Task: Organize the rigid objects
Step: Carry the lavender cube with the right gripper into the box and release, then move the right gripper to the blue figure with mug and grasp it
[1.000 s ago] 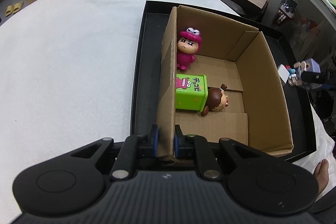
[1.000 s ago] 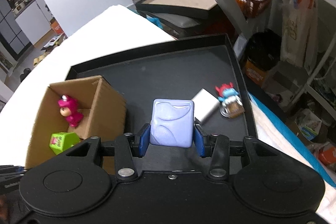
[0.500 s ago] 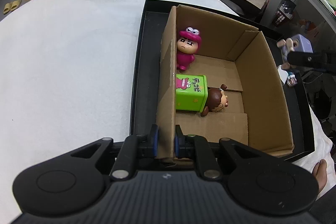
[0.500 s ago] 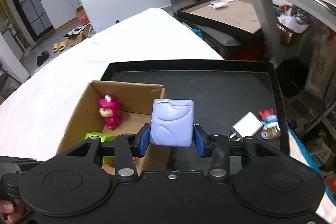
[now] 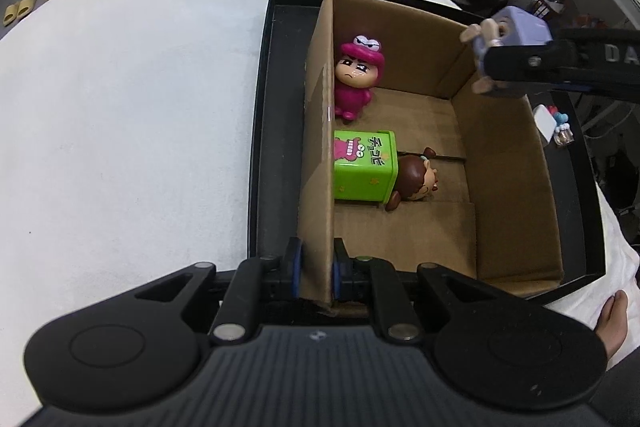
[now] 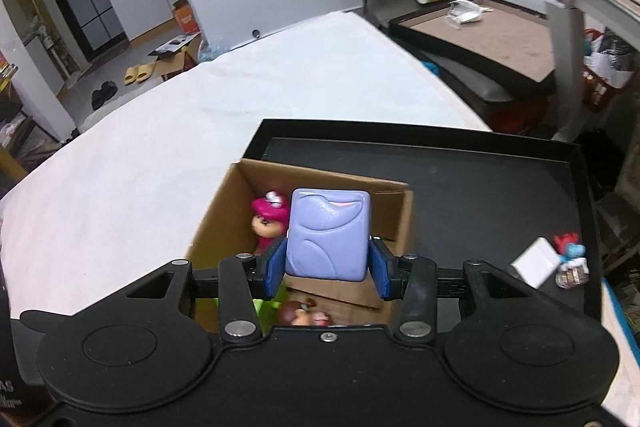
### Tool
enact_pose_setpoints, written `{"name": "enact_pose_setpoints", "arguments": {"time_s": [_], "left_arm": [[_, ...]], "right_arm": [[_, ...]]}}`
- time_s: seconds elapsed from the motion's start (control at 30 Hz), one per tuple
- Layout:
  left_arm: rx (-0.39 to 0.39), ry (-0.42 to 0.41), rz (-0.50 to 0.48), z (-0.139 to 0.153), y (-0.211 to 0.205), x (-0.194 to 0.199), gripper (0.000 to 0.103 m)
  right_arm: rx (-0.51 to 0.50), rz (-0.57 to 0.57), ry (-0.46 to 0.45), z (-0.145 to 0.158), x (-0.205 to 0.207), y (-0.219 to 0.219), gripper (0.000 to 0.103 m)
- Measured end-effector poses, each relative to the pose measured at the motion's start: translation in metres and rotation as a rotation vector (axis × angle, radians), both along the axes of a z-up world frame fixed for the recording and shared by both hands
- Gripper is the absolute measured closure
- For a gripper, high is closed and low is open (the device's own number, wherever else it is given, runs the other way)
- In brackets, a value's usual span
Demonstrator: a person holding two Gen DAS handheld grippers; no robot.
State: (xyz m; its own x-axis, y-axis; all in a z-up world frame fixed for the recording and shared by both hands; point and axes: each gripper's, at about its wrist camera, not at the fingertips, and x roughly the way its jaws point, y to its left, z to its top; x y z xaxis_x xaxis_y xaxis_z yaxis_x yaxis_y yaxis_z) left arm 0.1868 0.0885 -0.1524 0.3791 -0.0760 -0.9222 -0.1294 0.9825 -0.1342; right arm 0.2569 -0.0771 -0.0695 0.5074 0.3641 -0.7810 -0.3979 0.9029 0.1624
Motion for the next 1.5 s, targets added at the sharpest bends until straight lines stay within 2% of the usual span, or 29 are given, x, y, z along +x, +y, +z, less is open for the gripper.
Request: {"name": "enact_pose_setpoints", "arguments": {"time_s": [0.4, 0.53, 0.67, 0.87, 1.03, 1.17, 1.3, 1.5], "left_arm": [[-0.014, 0.019, 0.014, -0.003, 0.003, 0.004, 0.089], [-0.007, 0.022, 0.008, -0.003, 0.002, 0.005, 0.089], [-0.024, 0.006, 0.011, -0.001, 0.005, 0.003, 0.089], [-0.019, 0.007, 0.011, 0.0, 0.005, 0.001, 0.089], [-0.016, 0.007, 0.012, 0.001, 0.004, 0.001, 0.089], [-0.005, -0.002, 0.005, 0.002, 0.002, 0.001, 0.089], [0.002, -0.019, -0.003, 0.003, 0.0, -0.002, 0.089], [0.018, -0.033, 0.003, 0.003, -0.002, -0.004, 0.089]], "right_arm": [[-0.003, -0.022, 0.06, -0.027, 0.011, 0.025, 0.06], [0.002, -0.034, 0.082, -0.036, 0.016, 0.03, 0.057], [0.03, -0.029, 0.103, -0.034, 0.014, 0.025, 0.057], [0.023, -0.007, 0.069, -0.012, 0.0, 0.003, 0.056], [0.014, -0.01, 0.042, 0.001, -0.009, -0.021, 0.052], [0.002, -0.011, 0.03, 0.006, -0.014, -0.037, 0.05], [0.0, -0.022, 0.014, 0.008, -0.016, -0.054, 0.044], [0.002, -0.054, 0.014, 0.005, -0.011, -0.081, 0.044]]}}
